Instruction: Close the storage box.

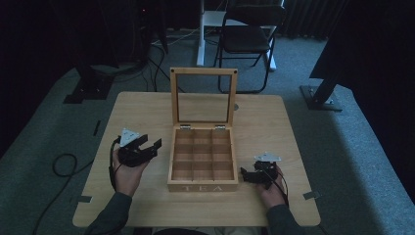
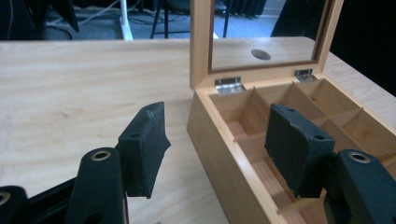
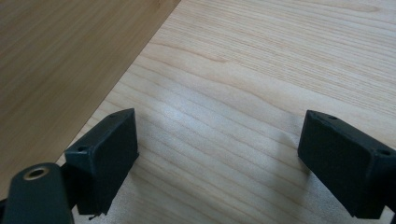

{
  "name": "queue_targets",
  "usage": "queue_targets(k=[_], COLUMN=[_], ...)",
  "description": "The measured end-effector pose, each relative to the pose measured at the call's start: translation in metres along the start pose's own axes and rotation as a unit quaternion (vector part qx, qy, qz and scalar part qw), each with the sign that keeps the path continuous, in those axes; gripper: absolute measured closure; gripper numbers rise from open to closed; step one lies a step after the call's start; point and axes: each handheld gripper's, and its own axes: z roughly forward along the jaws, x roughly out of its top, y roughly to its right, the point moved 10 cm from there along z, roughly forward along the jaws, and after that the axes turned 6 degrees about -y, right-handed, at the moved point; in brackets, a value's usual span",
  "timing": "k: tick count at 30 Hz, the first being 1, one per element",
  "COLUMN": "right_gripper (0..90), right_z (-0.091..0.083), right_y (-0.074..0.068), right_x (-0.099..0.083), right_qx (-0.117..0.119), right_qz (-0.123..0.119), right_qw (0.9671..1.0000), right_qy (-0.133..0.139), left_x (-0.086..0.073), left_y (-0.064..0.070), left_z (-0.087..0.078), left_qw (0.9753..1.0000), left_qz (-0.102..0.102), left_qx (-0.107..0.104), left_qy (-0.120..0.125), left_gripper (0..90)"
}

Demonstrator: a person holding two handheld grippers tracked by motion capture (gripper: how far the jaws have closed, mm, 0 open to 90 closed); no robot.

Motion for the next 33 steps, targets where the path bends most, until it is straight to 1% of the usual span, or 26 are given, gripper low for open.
queue_targets(k=[2,9,13,16,18,20,21,22,23,24,26,27,30,32,33], right_gripper=[11.7,11.7,11.7,11.6,11.7,11.7,11.7,11.7,11.7,11.7,11.7,11.7,11.7,11.7,11.7], right_z=[0.0,0.0,0.0,0.0,0.0,0.0,0.0,0.0,0.0,0.0,0.0,0.0,0.0,0.0,0.0], right_y=[0.0,0.0,0.0,0.0,0.0,0.0,0.0,0.0,0.0,0.0,0.0,0.0,0.0,0.0,0.0], right_x=[0.0,0.0,0.0,0.0,0.0,0.0,0.0,0.0,0.0,0.0,0.0,0.0,0.0,0.0,0.0], right_qx=[0.0,0.0,0.0,0.0,0.0,0.0,0.0,0.0,0.0,0.0,0.0,0.0,0.0,0.0,0.0], right_qz=[0.0,0.001,0.0,0.0,0.0,0.0,0.0,0.0,0.0,0.0,-0.001,-0.001,0.0,0.0,0.0], right_qw=[1.0,1.0,1.0,1.0,1.0,1.0,1.0,1.0,1.0,1.0,1.0,1.0,1.0,1.0,1.0], right_qy=[0.0,0.0,0.001,0.001,0.0,0.001,0.001,0.001,0.001,0.001,0.001,0.001,0.0,0.0,0.0], left_x=[0.006,0.022,0.026,0.031,0.034,0.034,0.037,0.04,0.04,0.043,0.043,0.047,0.05,0.054,0.054], left_y=[-0.001,-0.003,-0.005,-0.006,-0.009,-0.009,-0.011,-0.013,-0.013,-0.014,-0.014,-0.016,-0.016,-0.016,-0.016], left_z=[0.001,0.004,0.006,0.008,0.011,0.011,0.013,0.016,0.016,0.019,0.019,0.021,0.023,0.026,0.026], left_qw=[1.0,0.9997,0.9996,0.9994,0.9992,0.9992,0.999,0.9985,0.9985,0.9982,0.9982,0.9978,0.9975,0.9977,0.9977], left_qz=[0.007,0.022,0.025,0.03,0.037,0.037,0.041,0.051,0.051,0.056,0.056,0.061,0.065,0.065,0.065], left_qx=[0.002,0.01,0.01,0.009,0.01,0.01,0.011,0.015,0.015,0.017,0.017,0.019,0.018,0.01,0.01], left_qy=[0.001,0.008,0.007,0.011,0.012,0.012,0.014,0.013,0.013,0.014,0.014,0.016,0.018,0.019,0.019], left_gripper=[38.8,38.6,38.3,37.8,37.8,37.8,37.7,37.7,37.8,37.7,37.7,37.6,37.4,36.6,36.3])
